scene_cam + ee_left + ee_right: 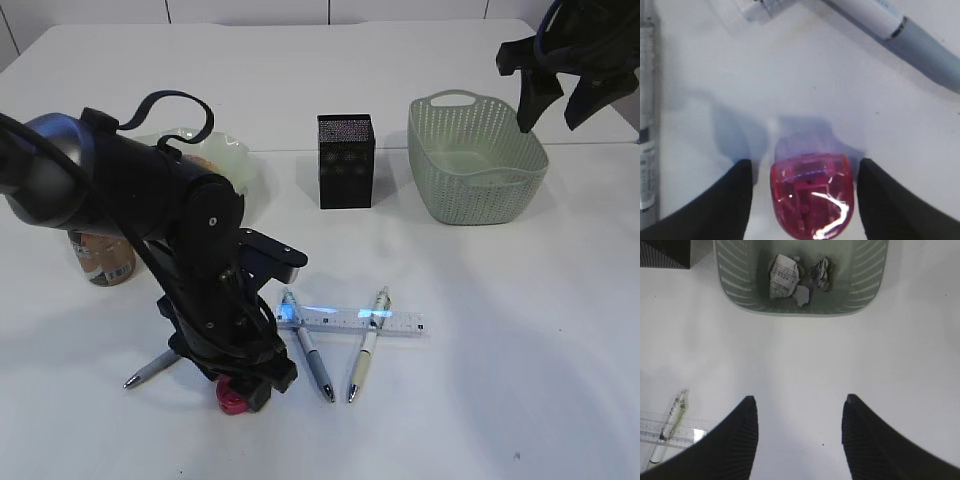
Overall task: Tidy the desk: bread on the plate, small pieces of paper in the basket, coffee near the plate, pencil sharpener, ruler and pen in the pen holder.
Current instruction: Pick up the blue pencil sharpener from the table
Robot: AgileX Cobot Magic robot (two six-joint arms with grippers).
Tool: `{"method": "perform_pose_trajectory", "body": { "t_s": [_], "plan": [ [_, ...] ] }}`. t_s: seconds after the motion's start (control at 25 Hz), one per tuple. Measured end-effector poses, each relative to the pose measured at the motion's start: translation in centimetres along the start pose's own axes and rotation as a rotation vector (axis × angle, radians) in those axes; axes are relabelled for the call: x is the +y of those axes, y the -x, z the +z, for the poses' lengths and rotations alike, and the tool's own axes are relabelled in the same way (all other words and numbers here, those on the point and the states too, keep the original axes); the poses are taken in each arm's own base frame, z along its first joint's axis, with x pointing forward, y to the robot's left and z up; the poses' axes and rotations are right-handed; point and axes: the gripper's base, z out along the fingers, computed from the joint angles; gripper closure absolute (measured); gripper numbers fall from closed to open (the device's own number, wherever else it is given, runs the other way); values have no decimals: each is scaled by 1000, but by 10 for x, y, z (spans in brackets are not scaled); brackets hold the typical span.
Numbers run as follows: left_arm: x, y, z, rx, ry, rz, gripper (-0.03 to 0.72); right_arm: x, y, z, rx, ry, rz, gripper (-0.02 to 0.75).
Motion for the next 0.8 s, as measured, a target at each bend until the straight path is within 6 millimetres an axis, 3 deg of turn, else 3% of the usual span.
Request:
{"method": "perform_pose_trajectory", "body": {
  "t_s": [0.4, 0.8],
  "plan": [
    [0, 0, 0, 0, 0, 0, 361, 0, 0, 0, 0, 0, 0, 311],
    [0, 0, 0, 2, 1, 1, 384, 0, 0, 0, 0, 0, 0, 312]
  ]
}}
